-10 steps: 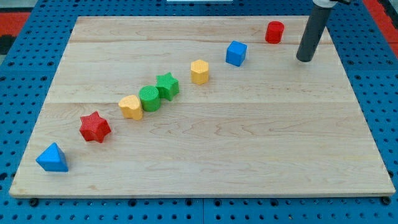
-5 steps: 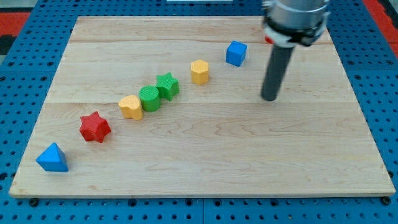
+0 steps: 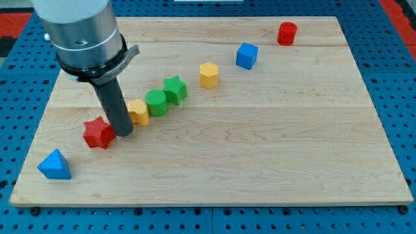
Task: Place the yellow heart close to the green blocks
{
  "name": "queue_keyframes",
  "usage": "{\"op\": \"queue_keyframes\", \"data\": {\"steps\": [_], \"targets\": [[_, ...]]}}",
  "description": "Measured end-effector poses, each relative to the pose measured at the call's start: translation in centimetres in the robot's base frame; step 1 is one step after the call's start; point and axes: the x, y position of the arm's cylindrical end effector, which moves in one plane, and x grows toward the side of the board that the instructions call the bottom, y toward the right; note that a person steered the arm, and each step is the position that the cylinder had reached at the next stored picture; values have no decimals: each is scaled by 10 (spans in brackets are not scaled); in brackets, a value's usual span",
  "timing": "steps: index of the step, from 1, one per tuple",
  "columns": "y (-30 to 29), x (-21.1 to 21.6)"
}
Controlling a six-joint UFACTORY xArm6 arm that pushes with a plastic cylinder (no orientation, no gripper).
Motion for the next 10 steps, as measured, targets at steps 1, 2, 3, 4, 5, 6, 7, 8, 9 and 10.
{"op": "queue_keyframes", "data": {"steps": [1, 2, 3, 4, 5, 6, 7, 8, 9, 10], "targets": [[14, -26], [14, -39], [14, -52], [10, -54], [-44, -55], [-30, -70], [-9, -71], [20, -72], [6, -73], [-102, -70]]}}
